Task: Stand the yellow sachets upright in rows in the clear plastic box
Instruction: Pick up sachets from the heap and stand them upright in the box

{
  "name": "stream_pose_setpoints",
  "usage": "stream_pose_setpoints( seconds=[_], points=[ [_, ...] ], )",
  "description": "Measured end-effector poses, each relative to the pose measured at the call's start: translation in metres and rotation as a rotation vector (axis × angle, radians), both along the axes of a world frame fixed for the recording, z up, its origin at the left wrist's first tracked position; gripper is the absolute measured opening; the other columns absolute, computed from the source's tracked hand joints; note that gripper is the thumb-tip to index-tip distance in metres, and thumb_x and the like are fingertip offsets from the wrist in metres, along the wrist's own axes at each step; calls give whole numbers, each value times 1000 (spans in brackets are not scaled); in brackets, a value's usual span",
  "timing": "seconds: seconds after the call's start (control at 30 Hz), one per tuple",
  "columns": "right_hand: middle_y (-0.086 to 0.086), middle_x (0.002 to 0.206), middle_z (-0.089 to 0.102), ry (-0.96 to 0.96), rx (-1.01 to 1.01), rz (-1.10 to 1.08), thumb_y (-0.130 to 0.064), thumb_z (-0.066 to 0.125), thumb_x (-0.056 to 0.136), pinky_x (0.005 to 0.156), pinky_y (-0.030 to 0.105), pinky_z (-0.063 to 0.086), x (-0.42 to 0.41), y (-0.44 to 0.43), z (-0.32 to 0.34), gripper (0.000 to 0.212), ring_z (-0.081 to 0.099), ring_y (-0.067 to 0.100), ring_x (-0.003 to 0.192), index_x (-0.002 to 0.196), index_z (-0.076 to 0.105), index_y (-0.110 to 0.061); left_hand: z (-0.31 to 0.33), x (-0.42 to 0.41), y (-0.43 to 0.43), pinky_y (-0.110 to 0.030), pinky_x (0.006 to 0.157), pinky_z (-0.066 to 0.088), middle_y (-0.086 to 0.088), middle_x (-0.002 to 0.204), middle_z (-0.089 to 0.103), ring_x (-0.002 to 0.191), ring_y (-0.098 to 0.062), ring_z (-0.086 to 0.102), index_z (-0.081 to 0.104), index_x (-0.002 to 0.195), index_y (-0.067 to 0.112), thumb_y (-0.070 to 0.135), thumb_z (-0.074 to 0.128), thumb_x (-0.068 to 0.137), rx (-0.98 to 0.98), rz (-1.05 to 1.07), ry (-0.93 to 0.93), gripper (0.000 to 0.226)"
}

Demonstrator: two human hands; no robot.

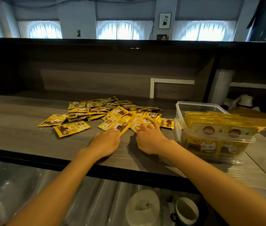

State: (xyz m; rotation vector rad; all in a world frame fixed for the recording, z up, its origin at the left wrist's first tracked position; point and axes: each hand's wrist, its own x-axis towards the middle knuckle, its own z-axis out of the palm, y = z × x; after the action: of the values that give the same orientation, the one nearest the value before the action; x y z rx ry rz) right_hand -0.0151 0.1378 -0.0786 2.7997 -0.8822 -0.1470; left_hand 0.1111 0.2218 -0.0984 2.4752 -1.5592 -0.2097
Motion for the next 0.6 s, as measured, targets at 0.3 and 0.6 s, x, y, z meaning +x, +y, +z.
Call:
stream_pose_setpoints(
  seconds=[0.3,0.6],
  points=[
    [15,129,41,-253,176,-9,-10,43,96,91,36,43,-38,-4,11,31,49,32,112,125,50,-4,1,-24,-13,-41,93,44,-9,99,67,102,-26,57,68,95,10,20,49,93,-418,28,24,22],
    [16,138,46,-203,375,-157,-29,53,92,96,37,42,-38,-20,15,57,46,31,124,141,33,-8,-2,-18,-32,-50,117,16,-4,154,26,141,-26,25,19,147,22,47,55,86,-130,85,191,75]
  ],
)
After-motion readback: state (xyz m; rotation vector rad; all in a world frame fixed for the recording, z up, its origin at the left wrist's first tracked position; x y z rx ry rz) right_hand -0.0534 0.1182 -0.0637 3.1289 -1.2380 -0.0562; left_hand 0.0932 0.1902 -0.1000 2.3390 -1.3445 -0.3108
